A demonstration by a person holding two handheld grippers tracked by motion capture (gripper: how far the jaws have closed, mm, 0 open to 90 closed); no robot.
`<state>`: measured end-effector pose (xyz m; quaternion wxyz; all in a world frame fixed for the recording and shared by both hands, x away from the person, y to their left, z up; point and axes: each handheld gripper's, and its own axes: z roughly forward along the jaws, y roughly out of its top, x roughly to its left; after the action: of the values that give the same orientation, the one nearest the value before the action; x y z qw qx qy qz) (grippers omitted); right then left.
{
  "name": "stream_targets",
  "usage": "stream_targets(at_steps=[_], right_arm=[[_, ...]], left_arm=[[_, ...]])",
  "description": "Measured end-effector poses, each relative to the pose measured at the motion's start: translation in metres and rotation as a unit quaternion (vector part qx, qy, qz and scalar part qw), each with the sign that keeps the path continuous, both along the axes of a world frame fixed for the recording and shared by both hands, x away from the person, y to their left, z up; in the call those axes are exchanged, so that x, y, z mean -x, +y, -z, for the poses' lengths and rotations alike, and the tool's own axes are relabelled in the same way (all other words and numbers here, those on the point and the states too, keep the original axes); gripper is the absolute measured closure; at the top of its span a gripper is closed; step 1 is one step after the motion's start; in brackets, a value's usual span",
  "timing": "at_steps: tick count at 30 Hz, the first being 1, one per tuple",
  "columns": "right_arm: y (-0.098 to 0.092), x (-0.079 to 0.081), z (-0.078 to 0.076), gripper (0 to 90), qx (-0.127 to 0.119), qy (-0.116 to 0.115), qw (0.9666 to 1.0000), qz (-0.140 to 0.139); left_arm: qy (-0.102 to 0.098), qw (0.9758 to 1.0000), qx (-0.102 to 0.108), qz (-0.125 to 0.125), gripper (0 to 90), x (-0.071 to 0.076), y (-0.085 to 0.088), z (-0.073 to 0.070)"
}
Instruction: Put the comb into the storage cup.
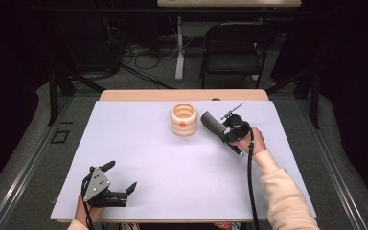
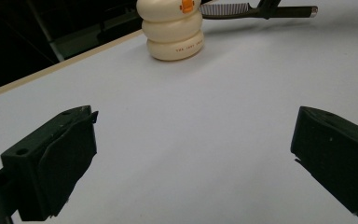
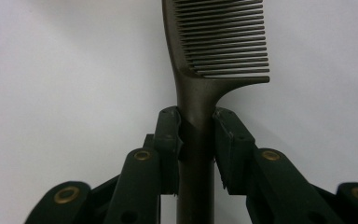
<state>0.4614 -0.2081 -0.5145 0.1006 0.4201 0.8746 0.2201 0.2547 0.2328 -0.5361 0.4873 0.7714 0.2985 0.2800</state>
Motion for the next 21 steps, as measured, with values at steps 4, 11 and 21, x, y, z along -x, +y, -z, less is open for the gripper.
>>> stream_targets(at_steps=[4, 11, 21], right_arm=[[-0.0028, 0.0021, -0.0011, 72.0, -0.005, -0.002, 1.0, -0.001], [-0.0075, 0.0059, -0.0044, 72.0, -0.021, -0.008, 0.9997, 0.001], [-0.0093, 0.0089, -0.0054, 72.0, -0.034, -0.023, 0.9991, -0.002]], left_arm=[[0.0, 1.0, 0.0, 0.0, 0.2, 0.0001, -0.0001, -0.0001], [0.0, 1.0, 0.001, -0.001, 0.2, 0.0002, 0.0001, 0.0], [0.0, 1.0, 0.0, -0.001, 0.1, 0.0001, 0.0001, 0.0]])
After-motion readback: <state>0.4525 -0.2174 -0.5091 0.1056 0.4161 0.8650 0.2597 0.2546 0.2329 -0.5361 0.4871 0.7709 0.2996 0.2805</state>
